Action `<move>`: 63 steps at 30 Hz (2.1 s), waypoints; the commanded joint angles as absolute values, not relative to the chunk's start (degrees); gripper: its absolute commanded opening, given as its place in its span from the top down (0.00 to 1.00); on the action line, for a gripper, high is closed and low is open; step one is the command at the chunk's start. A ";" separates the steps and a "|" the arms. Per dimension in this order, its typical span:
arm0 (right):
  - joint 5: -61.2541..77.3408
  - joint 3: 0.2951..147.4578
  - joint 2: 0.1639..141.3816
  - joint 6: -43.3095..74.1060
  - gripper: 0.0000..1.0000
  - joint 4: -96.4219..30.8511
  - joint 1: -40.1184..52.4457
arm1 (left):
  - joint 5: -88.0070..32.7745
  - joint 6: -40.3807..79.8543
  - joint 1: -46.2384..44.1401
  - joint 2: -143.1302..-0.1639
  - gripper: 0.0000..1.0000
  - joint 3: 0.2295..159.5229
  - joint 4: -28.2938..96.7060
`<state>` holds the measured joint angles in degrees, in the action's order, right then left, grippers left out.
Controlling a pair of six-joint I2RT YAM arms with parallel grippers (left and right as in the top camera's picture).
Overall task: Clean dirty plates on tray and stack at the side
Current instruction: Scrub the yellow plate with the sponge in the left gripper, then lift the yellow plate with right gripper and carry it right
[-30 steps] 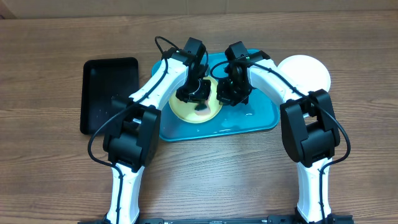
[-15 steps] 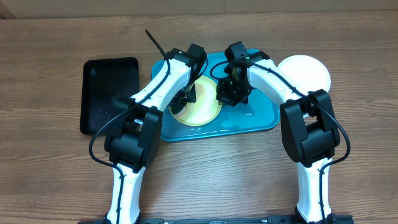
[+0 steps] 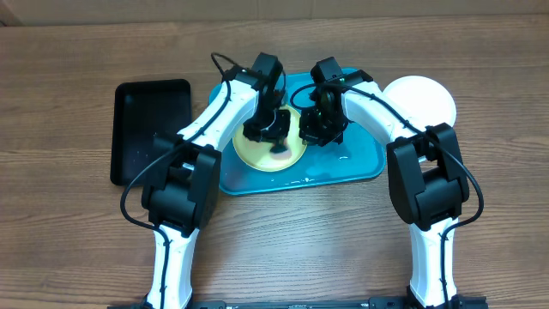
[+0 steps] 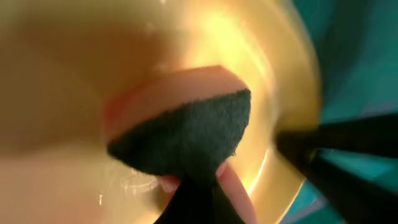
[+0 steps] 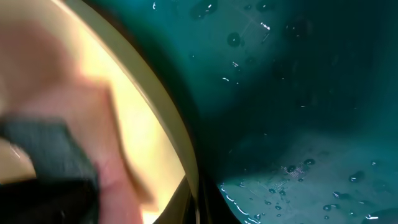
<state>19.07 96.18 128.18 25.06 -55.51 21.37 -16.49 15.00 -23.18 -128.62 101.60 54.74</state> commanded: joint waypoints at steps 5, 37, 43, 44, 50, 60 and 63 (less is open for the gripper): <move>16.82 94.87 127.98 25.32 0.96 -55.64 21.06 | 9.45 24.53 -23.38 -129.29 0.96 101.45 51.57; 16.80 94.87 127.98 25.32 0.96 -55.53 21.04 | 4.73 21.04 -23.49 -129.34 0.96 101.45 57.14; 15.94 94.87 127.98 25.28 0.96 -55.79 21.04 | 16.91 28.88 -20.93 -129.32 0.96 106.67 63.55; 15.20 94.87 127.98 25.28 0.96 -55.77 21.04 | 16.69 29.74 -20.18 -129.32 0.96 109.14 65.93; 13.23 96.18 127.37 23.55 0.96 -56.71 20.36 | 9.85 29.02 -16.95 -129.32 0.96 124.31 77.32; -17.76 97.25 112.88 29.69 0.96 -63.40 22.20 | -0.08 25.54 -14.96 -129.34 0.96 125.49 79.61; -27.99 97.25 108.84 33.36 0.96 -65.84 24.01 | -0.23 25.85 -14.98 -129.34 0.96 122.15 77.52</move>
<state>-11.00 96.31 115.02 28.49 -64.82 21.93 1.65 26.61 -15.16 -129.45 124.92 78.22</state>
